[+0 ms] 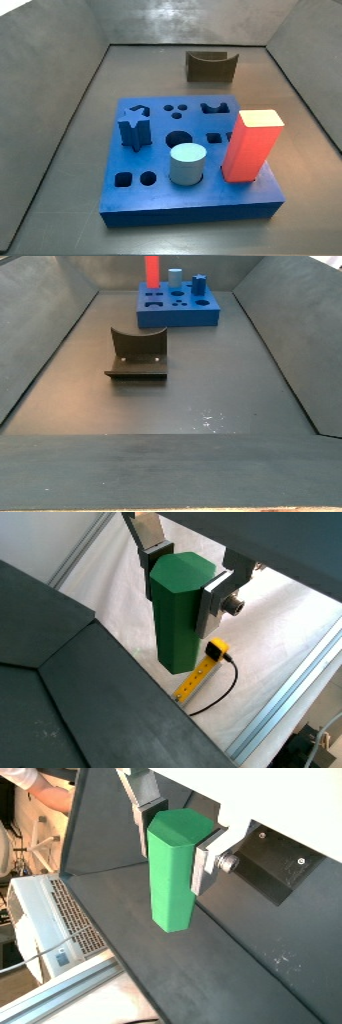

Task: Pick up the hexagon object. Move up. Place the hexagon object on the fixture. Regrasp the hexagon object. Move to above the board. Insert the hexagon object.
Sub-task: Move to above the board.

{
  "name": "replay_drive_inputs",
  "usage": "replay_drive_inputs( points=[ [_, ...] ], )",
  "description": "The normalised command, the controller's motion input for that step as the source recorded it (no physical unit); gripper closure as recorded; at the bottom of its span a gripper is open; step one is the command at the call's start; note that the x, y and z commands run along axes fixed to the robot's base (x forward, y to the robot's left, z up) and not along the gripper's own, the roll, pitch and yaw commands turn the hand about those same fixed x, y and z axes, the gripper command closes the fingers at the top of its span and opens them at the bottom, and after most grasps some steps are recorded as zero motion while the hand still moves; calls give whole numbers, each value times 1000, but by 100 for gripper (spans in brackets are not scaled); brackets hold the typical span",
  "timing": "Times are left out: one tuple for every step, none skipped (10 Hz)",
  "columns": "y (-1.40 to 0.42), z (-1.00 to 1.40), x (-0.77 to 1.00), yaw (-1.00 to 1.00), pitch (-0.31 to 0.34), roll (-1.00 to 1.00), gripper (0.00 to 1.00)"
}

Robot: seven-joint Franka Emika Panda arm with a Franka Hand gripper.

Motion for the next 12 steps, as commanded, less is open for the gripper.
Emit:
replay_drive_inputs(
  points=[
    [-21,412,14,60,141,-40,100],
    [-22,175,25,84,152,-45,100],
    [-1000,52,-494,-100,-14,-1000,100],
    [-1000,57,-494,-97,-19,-1000,100],
    [-1000,71,-516,-99,-26,-1000,100],
    [-1000,53,-529,-104,-28,-1000,100],
    [-1000,60,-532,-110,-25,-1000,100],
    [-1000,62,-544,-113,-20,-1000,100],
    [-1000,57,-558,-116,-17,-1000,100],
    [-1000,60,-568,-118,-16,-1000,100],
    [-1000,60,-593,-119,-13,-1000,100],
    [-951,57,-599,-119,-11,-1000,100]
  ],
)
